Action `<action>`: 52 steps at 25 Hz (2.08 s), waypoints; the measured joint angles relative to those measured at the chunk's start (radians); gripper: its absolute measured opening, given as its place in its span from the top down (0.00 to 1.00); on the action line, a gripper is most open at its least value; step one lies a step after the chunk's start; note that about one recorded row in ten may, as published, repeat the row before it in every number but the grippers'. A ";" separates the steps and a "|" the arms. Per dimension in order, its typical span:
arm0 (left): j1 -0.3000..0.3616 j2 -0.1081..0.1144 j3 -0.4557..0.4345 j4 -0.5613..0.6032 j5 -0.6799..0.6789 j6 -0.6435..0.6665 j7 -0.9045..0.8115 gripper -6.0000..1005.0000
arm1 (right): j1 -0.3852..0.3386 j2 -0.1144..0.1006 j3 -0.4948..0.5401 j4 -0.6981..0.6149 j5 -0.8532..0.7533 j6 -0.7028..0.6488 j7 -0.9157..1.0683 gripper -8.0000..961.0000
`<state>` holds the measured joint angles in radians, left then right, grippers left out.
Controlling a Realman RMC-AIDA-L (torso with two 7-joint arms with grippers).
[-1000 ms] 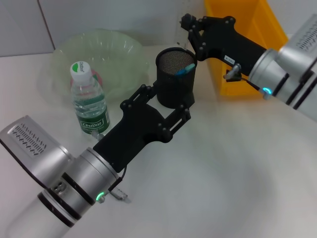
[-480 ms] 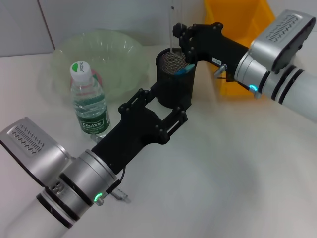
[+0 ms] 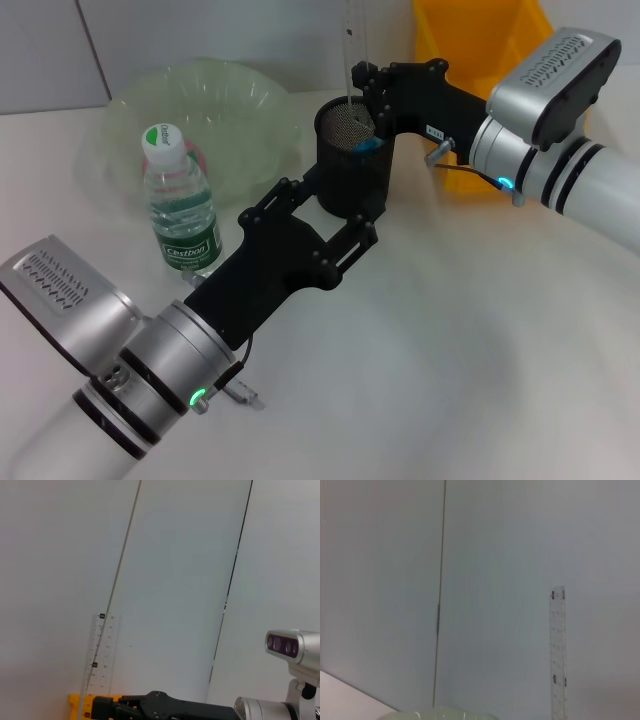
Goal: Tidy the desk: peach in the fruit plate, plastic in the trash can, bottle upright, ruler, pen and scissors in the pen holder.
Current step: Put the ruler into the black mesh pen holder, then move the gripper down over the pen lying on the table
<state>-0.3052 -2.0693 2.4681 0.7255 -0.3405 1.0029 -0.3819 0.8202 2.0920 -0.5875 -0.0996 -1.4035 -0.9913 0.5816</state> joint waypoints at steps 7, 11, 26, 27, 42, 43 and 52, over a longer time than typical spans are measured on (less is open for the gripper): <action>-0.001 0.000 0.000 0.000 0.000 0.000 0.000 0.30 | 0.000 0.000 0.000 0.000 0.003 0.013 -0.002 0.98; -0.002 -0.001 -0.001 0.000 0.000 0.000 0.000 0.30 | 0.000 0.000 0.000 -0.001 0.004 0.016 -0.002 0.98; -0.009 -0.002 -0.008 0.000 0.000 0.000 0.000 0.29 | 0.002 -0.001 0.000 -0.001 0.001 0.031 -0.003 0.98; -0.009 -0.002 -0.008 0.000 0.000 0.000 0.000 0.29 | 0.004 -0.001 0.000 0.000 0.000 0.038 -0.003 0.98; -0.007 -0.003 -0.009 0.000 -0.002 0.000 0.000 0.29 | -0.003 -0.002 0.000 0.000 0.000 0.016 0.007 0.75; -0.006 -0.003 -0.009 0.000 -0.002 0.000 0.000 0.29 | -0.005 -0.002 0.000 0.000 0.001 0.009 0.013 0.74; -0.001 0.001 -0.010 -0.004 -0.001 0.001 0.000 0.29 | -0.068 -0.011 -0.006 -0.028 -0.005 -0.102 0.152 0.69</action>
<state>-0.3059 -2.0679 2.4577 0.7218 -0.3417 1.0043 -0.3819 0.7518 2.0812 -0.5936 -0.1274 -1.4085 -1.0935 0.7337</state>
